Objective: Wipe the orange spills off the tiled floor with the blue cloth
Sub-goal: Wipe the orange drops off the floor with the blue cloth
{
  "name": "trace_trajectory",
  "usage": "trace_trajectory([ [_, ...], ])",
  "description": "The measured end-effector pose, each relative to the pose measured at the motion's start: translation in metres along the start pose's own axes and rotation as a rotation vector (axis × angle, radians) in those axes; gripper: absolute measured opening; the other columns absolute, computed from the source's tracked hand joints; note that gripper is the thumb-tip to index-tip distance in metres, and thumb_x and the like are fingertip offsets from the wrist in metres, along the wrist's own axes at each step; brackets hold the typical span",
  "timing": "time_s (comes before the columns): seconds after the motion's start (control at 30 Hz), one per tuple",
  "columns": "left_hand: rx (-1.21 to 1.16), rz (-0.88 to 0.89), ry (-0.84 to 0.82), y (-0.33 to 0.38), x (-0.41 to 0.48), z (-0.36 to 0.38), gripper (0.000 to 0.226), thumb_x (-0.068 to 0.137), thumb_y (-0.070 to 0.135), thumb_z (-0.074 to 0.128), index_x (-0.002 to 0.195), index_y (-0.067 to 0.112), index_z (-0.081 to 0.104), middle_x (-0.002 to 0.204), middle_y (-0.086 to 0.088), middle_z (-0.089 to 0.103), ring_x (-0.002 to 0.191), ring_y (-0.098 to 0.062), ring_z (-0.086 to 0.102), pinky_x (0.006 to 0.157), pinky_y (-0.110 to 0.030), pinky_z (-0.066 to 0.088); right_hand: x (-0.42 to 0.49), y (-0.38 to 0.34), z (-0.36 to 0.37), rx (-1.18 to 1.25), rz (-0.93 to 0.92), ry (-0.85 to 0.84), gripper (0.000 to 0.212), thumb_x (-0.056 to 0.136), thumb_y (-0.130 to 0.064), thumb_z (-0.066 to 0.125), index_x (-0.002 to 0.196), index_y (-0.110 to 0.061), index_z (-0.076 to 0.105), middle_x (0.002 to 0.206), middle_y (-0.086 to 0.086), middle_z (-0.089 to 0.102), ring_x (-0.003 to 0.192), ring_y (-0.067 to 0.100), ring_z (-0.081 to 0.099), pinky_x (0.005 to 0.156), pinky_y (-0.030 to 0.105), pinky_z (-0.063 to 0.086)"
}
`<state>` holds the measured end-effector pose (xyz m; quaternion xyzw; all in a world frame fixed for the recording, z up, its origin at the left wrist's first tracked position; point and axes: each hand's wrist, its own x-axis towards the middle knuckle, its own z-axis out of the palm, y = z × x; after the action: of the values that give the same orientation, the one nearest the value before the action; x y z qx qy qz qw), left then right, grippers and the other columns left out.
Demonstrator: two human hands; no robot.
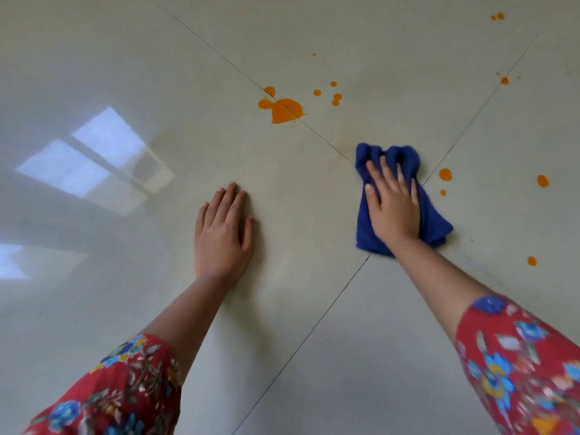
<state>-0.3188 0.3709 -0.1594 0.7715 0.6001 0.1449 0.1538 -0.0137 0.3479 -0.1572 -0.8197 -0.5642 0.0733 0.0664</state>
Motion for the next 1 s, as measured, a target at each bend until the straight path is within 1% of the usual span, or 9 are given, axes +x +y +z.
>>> trace_trajectory([
  [0.1,-0.023,0.003,0.001,-0.001,0.002,-0.001,0.048,0.099,0.03,0.043,0.146,0.019,0.04,0.157,0.002,0.032,0.147,-0.018,0.023,0.12,-0.037,0.015,0.027,-0.037,0.007,-0.022,0.065,0.007,0.051,0.102,-0.039,0.03,0.152,-0.031,0.025,0.161,-0.008,0.018,0.148,0.019,0.015,0.119,0.046,0.009],
  [0.27,-0.052,0.021,0.025,-0.004,0.004,-0.002,0.047,0.096,0.025,0.047,0.143,0.018,0.045,0.154,0.0,0.037,0.144,-0.023,0.029,0.118,-0.039,0.021,-0.058,-0.094,0.026,0.015,-0.356,-0.024,0.051,0.098,-0.04,0.031,0.148,-0.031,0.036,0.157,-0.008,0.03,0.144,0.02,0.029,0.117,0.045,0.016],
  [0.4,-0.112,0.044,0.049,-0.006,-0.001,-0.001,0.044,0.093,0.014,0.051,0.136,0.014,0.053,0.15,-0.004,0.044,0.141,-0.027,0.034,0.117,-0.041,0.023,-0.159,-0.052,0.019,0.016,-0.555,-0.154,0.048,0.101,-0.041,0.034,0.149,-0.037,0.031,0.159,-0.014,0.023,0.147,0.011,0.019,0.12,0.038,0.012],
  [0.5,-0.14,0.106,0.026,-0.002,-0.01,-0.004,0.041,0.09,0.009,0.051,0.13,0.012,0.059,0.143,-0.006,0.052,0.137,-0.03,0.041,0.114,-0.043,0.027,-0.17,0.002,0.01,0.06,-0.209,-0.043,0.046,0.1,-0.036,0.032,0.145,-0.031,0.041,0.156,-0.009,0.031,0.145,0.014,0.027,0.116,0.045,0.024],
  [0.6,-0.244,0.112,-0.02,0.018,-0.019,-0.01,0.039,0.087,0.008,0.053,0.125,0.011,0.063,0.137,-0.006,0.057,0.129,-0.028,0.049,0.111,-0.039,0.032,-0.155,-0.012,0.008,0.1,0.204,0.093,0.05,0.096,-0.03,0.027,0.137,-0.018,0.053,0.149,0.003,0.044,0.137,0.024,0.043,0.111,0.048,0.034],
  [0.7,-0.422,0.048,-0.007,0.042,-0.025,-0.017,0.033,0.089,0.009,0.053,0.119,0.012,0.066,0.131,-0.003,0.062,0.122,-0.024,0.055,0.106,-0.032,0.037,-0.165,-0.06,0.017,0.133,0.088,0.056,0.047,0.094,-0.025,0.032,0.133,-0.015,0.057,0.146,0.007,0.049,0.133,0.028,0.047,0.109,0.048,0.036],
  [0.8,-0.523,-0.011,0.03,0.051,-0.019,-0.027,0.031,0.091,0.01,0.051,0.117,0.014,0.066,0.13,0.001,0.062,0.121,-0.019,0.055,0.103,-0.028,0.038,-0.164,-0.083,-0.002,0.406,-0.148,-0.148,0.035,0.1,-0.014,0.045,0.132,-0.017,0.058,0.14,0.001,0.054,0.128,0.005,0.048,0.11,0.029,0.032],
  [0.87,-0.551,-0.053,0.029,0.049,-0.017,-0.04,0.031,0.092,0.011,0.049,0.119,0.016,0.065,0.131,0.003,0.061,0.123,-0.017,0.053,0.101,-0.026,0.038,-0.146,-0.089,-0.034,0.614,-0.065,-0.3,0.032,0.101,-0.012,0.046,0.129,-0.016,0.06,0.122,-0.004,0.062,0.105,-0.009,0.054,0.094,0.017,0.037],
  [1.0,-0.518,-0.044,-0.059,0.049,-0.018,-0.067,0.033,0.094,0.015,0.049,0.124,0.021,0.061,0.135,0.008,0.056,0.123,-0.013,0.051,0.096,-0.021,0.036,-0.091,-0.083,-0.106,0.873,0.171,-0.519,0.027,0.104,-0.014,0.042,0.123,-0.009,0.059,0.113,0.004,0.065,0.099,0.011,0.058,0.093,0.025,0.044],
])
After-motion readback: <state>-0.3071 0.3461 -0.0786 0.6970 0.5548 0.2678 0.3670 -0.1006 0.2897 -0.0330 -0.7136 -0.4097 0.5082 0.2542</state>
